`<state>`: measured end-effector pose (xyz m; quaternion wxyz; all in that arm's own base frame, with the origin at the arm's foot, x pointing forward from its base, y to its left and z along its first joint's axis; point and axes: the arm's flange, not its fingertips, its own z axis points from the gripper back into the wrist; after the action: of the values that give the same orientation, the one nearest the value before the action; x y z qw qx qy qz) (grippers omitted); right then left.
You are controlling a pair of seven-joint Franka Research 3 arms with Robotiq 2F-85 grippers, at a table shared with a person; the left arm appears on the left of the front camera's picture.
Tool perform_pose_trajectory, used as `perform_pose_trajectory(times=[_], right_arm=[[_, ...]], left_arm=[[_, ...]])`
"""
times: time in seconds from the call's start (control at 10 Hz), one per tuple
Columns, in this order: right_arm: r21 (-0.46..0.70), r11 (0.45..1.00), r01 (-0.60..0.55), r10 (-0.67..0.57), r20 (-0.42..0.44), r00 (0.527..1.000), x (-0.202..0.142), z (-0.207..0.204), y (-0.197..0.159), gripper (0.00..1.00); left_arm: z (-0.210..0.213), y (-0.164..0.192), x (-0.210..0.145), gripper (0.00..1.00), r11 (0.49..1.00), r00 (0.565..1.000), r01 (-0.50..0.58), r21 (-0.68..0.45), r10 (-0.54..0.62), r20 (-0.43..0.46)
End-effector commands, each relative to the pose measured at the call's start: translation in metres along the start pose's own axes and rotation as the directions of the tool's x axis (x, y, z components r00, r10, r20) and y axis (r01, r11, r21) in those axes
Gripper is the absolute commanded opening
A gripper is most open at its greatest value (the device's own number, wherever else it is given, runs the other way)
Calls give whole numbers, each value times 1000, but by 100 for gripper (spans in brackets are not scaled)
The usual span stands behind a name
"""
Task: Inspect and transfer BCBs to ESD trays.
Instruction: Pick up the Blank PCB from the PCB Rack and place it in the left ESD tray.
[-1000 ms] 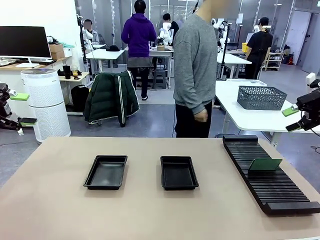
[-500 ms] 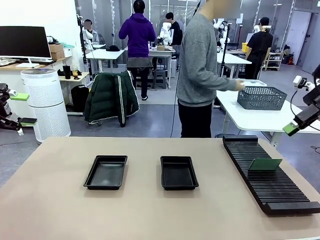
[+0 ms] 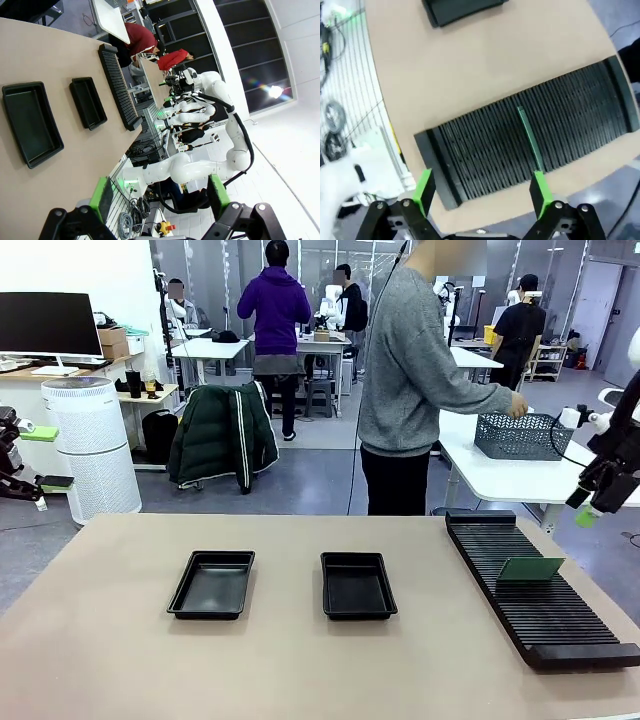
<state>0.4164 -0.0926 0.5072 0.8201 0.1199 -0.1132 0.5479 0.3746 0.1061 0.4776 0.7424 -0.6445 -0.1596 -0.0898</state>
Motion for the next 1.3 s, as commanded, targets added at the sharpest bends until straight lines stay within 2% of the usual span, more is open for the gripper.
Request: perform_pose_trajectory(times=[0.0, 0.3, 0.4, 0.5, 0.6, 1.0, 1.2], right_arm=[[-30, 986, -163, 159, -98, 982, 0, -9, 7, 100], [-13, 918, -397, 382, -245, 891, 7, -11, 8, 100], [-21, 907, -421, 401, -262, 877, 10, -11, 8, 100], [-25, 915, -403, 387, -232, 892, 13, -10, 9, 100], [18, 930, -367, 360, -240, 902, 11, -6, 5, 100], [18, 930, -367, 360, -240, 902, 11, -6, 5, 100], [-26, 914, -404, 386, -245, 889, 9, -16, 4, 100]], left_arm=[[0, -1, 0, 100, 1000, 1000, 1, -1, -1, 1], [0, -1, 0, 100, 1000, 1000, 1, -1, -1, 1], [0, -1, 0, 100, 1000, 1000, 1, -1, -1, 1], [0, -1, 0, 100, 1000, 1000, 1, -1, -1, 1], [0, -1, 0, 100, 1000, 1000, 1, -1, -1, 1], [0, -1, 0, 100, 1000, 1000, 1, -1, -1, 1], [0, -1, 0, 100, 1000, 1000, 1, -1, -1, 1]])
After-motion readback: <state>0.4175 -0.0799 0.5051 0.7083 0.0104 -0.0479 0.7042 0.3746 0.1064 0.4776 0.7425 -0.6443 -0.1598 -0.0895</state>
